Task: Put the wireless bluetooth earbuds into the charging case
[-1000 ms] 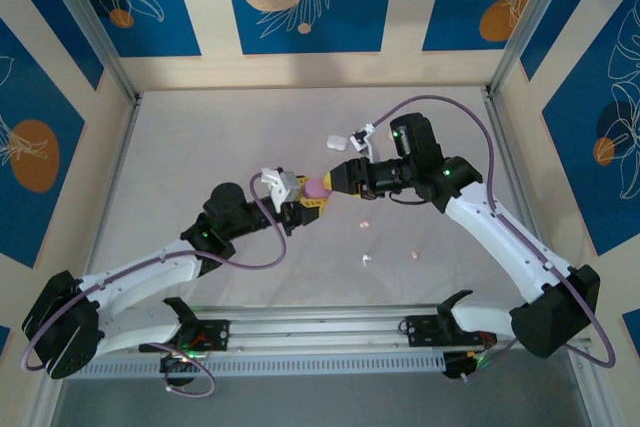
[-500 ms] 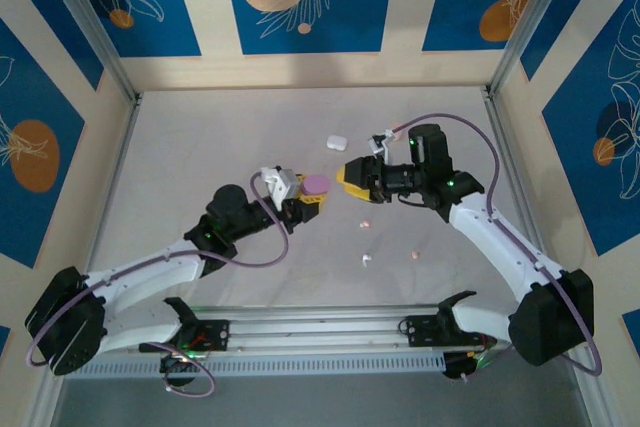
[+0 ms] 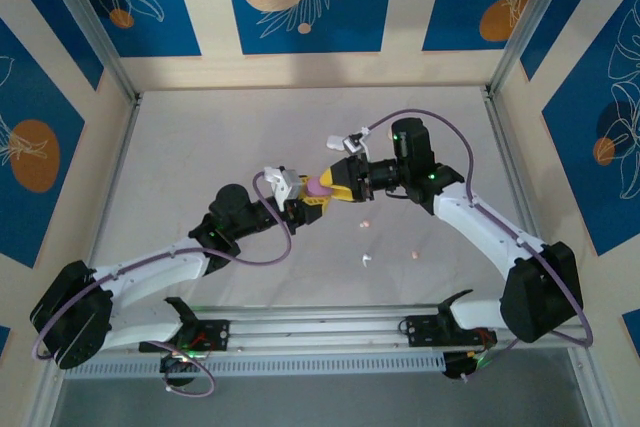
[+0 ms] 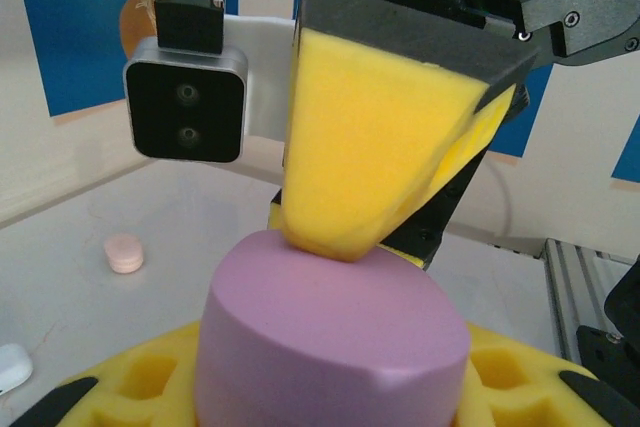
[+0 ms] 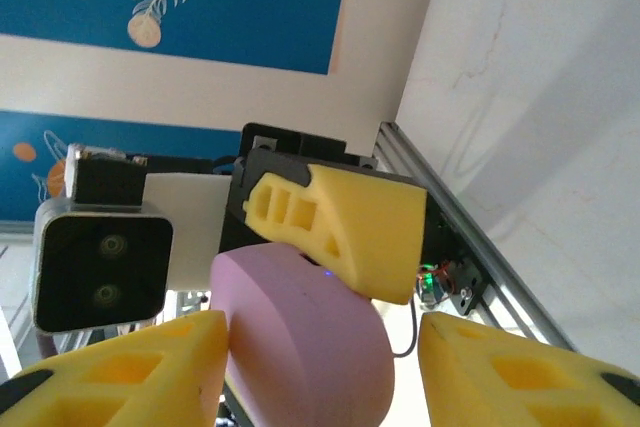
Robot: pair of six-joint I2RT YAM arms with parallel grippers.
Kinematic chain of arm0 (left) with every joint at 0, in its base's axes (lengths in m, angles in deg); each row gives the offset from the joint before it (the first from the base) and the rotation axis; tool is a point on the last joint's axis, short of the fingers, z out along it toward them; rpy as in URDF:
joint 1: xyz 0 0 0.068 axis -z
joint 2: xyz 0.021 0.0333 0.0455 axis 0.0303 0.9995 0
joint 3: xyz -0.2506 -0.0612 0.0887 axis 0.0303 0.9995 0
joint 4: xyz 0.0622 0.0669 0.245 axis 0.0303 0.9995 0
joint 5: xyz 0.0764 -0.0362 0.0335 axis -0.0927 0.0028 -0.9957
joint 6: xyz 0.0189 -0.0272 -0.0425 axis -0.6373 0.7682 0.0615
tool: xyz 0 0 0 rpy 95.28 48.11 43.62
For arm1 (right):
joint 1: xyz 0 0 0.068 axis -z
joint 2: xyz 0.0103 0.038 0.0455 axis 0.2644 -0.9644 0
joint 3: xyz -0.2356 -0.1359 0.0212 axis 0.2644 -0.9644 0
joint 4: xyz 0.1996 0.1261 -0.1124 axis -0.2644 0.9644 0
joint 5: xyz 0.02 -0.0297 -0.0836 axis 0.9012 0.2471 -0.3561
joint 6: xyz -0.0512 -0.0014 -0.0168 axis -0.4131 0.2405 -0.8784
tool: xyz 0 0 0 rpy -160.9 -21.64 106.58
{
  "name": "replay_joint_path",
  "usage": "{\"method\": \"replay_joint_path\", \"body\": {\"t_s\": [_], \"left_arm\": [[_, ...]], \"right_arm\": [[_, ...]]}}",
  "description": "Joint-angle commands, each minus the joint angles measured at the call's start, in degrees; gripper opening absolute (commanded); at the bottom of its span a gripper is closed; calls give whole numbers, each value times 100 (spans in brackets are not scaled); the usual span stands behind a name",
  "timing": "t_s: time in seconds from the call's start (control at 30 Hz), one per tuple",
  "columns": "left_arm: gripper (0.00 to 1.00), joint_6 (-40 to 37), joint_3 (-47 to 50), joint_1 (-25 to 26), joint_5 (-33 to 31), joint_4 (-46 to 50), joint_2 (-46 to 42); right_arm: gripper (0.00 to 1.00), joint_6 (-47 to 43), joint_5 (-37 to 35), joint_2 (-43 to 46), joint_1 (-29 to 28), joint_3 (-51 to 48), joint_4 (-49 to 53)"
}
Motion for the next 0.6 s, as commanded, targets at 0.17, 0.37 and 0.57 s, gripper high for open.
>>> {"method": "replay_joint_path", "body": {"t_s": [0.17, 0.37, 0.57], "left_arm": [[38, 18, -172, 73, 48, -189, -32], [40, -48, -220, 71, -25, -9, -49], [45, -113, -235, 73, -169, 224, -93]], "right_arm": [[48, 203, 840, -107, -57, 123, -497], [31, 18, 707, -41, -45, 149, -311], [19, -16, 397, -37, -10, 132, -159]]}}
